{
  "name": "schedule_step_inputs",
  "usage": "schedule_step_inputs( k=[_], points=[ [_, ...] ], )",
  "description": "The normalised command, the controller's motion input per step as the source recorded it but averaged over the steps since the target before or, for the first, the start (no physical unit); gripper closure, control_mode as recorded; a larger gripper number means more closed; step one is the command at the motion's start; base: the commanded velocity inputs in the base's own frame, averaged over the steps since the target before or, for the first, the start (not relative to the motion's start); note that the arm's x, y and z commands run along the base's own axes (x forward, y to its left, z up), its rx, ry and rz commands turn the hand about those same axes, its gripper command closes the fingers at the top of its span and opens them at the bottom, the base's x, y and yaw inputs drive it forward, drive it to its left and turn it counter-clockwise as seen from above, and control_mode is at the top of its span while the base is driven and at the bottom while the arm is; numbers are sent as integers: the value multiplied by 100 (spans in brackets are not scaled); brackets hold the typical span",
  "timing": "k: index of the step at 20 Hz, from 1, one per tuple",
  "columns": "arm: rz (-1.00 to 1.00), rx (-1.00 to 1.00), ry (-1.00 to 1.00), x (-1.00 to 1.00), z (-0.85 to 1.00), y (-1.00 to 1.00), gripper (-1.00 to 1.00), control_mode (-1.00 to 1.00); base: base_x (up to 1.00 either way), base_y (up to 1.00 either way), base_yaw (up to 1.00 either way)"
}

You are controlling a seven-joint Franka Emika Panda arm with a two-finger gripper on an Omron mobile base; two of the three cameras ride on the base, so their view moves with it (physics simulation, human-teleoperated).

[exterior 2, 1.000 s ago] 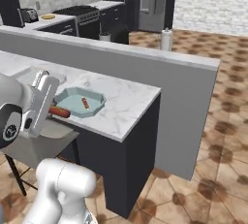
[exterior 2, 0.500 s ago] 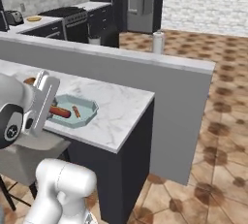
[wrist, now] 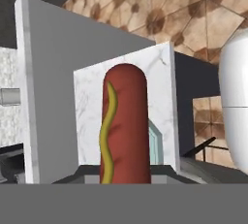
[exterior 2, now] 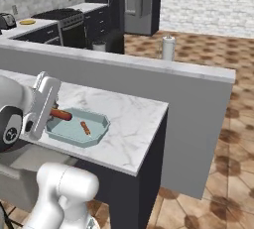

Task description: Place the cold items (potato and bell pepper) from the fridge in one tupperware on the dining counter. Place the warm items (kebab skewer and hot dog) in the stove area in another tupperware.

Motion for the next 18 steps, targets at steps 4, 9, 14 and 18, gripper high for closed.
schedule_step_inputs(
  k=[4, 9, 14, 18],
  points=[
    [0, 0, 0, 0, 0, 0, 100, 100, 49, 16, -8],
    [-7, 4, -1, 37, 44, 5, 100, -100, 0, 0, 0],
    [6, 18, 23, 56, -32, 20, 100, -100, 0, 0, 0],
    [17, 12, 41, 100, -89, 49, 100, -100, 0, 0, 0]
  ],
)
